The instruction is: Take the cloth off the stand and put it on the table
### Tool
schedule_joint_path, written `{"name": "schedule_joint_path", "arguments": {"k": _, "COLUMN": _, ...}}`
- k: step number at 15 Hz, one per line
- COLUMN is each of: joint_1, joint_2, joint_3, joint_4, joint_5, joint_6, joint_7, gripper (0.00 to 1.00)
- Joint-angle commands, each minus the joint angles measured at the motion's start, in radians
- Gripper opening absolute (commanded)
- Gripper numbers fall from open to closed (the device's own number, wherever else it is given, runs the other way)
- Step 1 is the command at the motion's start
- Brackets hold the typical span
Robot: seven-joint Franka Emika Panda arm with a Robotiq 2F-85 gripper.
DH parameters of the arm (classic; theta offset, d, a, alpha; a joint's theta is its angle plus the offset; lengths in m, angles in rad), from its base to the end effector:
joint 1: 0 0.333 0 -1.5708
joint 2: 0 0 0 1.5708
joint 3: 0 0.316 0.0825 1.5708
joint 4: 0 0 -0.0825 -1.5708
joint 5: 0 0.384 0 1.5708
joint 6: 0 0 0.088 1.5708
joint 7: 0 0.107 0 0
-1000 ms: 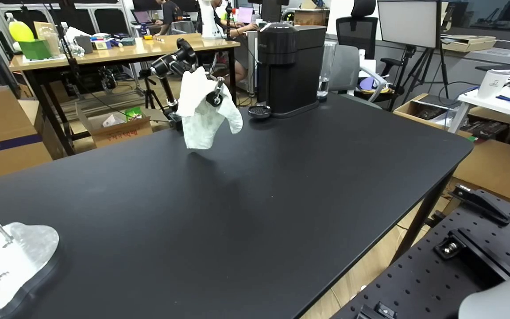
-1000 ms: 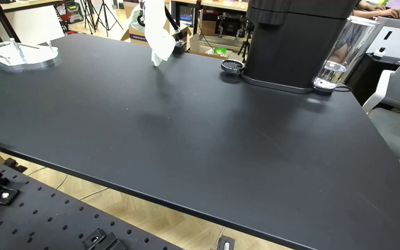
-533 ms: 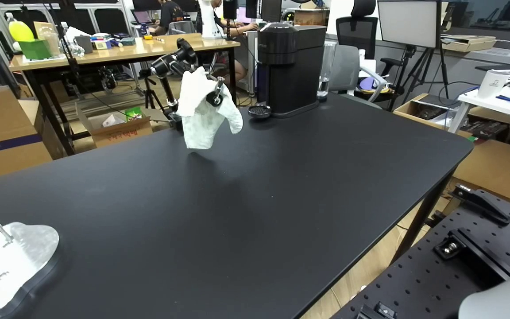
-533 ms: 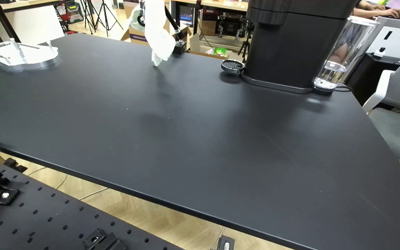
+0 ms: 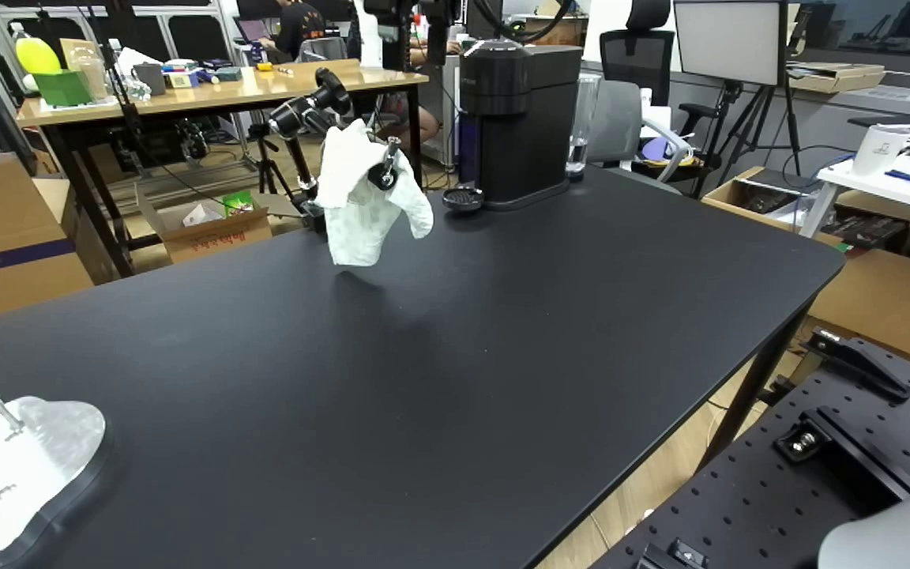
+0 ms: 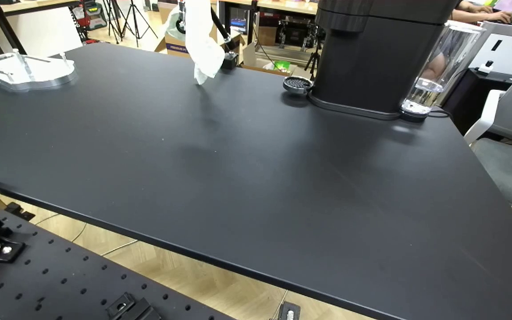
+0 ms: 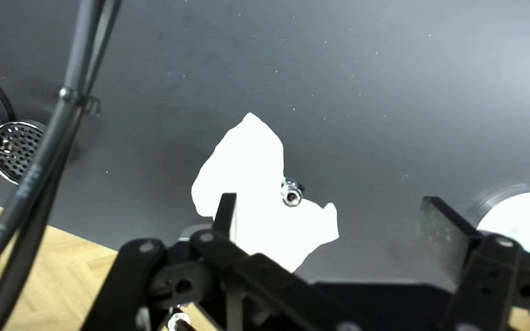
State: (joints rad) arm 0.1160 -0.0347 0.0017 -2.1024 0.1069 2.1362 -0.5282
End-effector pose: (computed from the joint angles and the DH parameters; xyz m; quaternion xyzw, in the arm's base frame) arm 0.5393 0.0684 0.4406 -0.9550 -0.2911 -0.0429 0.0381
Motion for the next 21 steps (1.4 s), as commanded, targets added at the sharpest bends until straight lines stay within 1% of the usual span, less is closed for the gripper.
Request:
{"name": "schedule_joint_path", "arguments": {"k": 1, "joint_1": -0.023, "joint_2": 0.105, "joint_3": 0.022, "joint_4": 0.059, "joint_5": -0.001, "joint_6": 0.104, "joint_7": 0.095, "gripper": 1.0}}
{"name": "schedule_joint_path", "arguments": {"k": 5, "joint_1": -0.033, "joint_2": 0.187, "joint_3": 0.037, "joint_4": 0.09, "joint_5": -0.017, "joint_6": 0.253, "joint_7": 0.142, "gripper": 1.0}}
{"name": "schedule_joint_path", "arguments": {"k": 8, "joint_1": -0.039, "joint_2": 0.228, "joint_3": 0.055, "joint_4": 0.116, "joint_5": -0.015, "joint_6": 0.308, "joint_7": 0.144, "gripper": 1.0}}
{"name": "schedule_joint_path", "arguments": {"k": 14, "joint_1": -0.044, "joint_2": 0.278, "joint_3": 0.086, "joint_4": 0.163, "joint_5": -0.011, "joint_6": 0.317, "joint_7": 0.144, "gripper": 1.0}}
{"name": "schedule_joint_path", "arguments": {"k": 21, "joint_1": -0.053, "joint_2": 0.307, "joint_3": 0.097, "joint_4": 0.184, "joint_5": -0.01, "joint_6": 0.314, "joint_7": 0.151, "gripper": 1.0}}
